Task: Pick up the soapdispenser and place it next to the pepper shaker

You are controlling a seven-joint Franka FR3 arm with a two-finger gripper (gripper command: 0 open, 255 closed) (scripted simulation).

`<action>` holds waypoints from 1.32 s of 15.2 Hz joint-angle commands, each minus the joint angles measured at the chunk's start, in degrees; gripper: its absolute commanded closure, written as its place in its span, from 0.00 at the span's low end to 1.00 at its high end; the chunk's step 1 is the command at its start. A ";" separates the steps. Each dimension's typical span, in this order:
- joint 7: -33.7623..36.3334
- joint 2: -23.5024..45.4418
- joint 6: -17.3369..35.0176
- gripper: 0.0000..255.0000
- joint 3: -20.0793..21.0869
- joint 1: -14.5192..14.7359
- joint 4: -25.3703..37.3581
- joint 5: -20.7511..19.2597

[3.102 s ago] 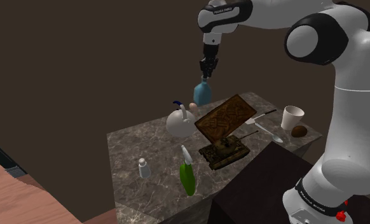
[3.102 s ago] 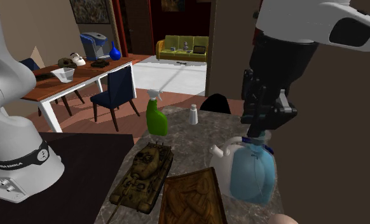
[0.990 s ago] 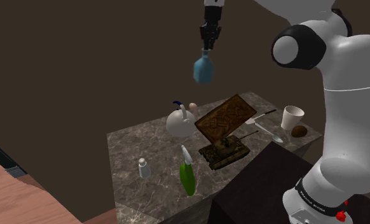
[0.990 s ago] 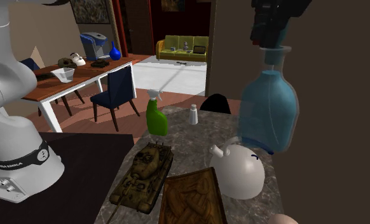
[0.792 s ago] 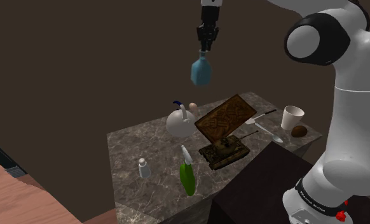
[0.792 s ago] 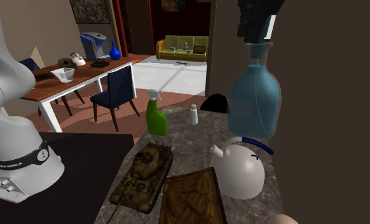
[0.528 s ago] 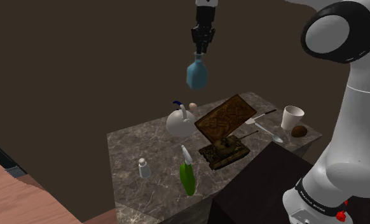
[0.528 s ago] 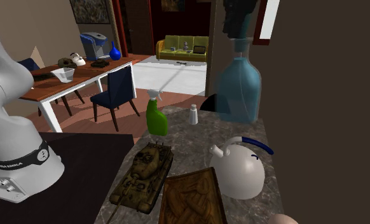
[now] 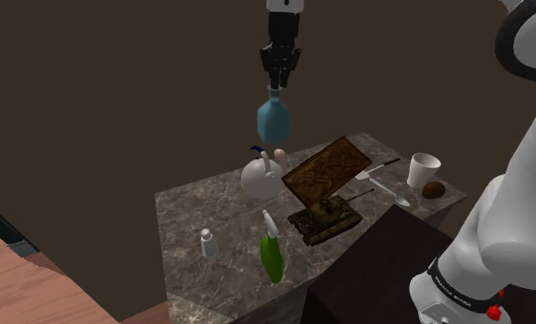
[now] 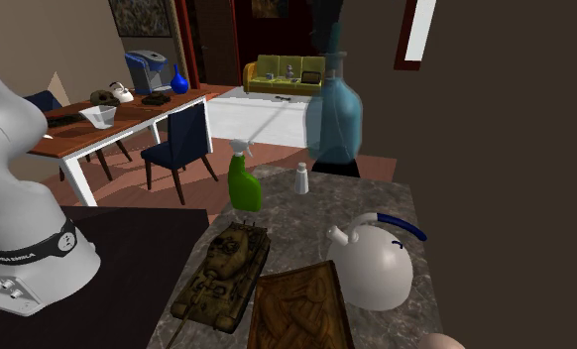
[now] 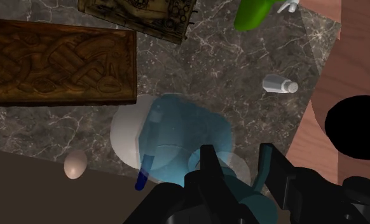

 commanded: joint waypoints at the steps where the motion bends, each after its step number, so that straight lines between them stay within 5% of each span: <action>1: 2.71 -1.35 0.93 1.00 1.21 1.55 -1.86 -0.12; 10: 14.60 -5.13 3.87 1.00 7.00 7.96 -6.91 -0.14; 20: 28.38 -3.42 5.79 1.00 13.82 15.06 -5.18 -0.58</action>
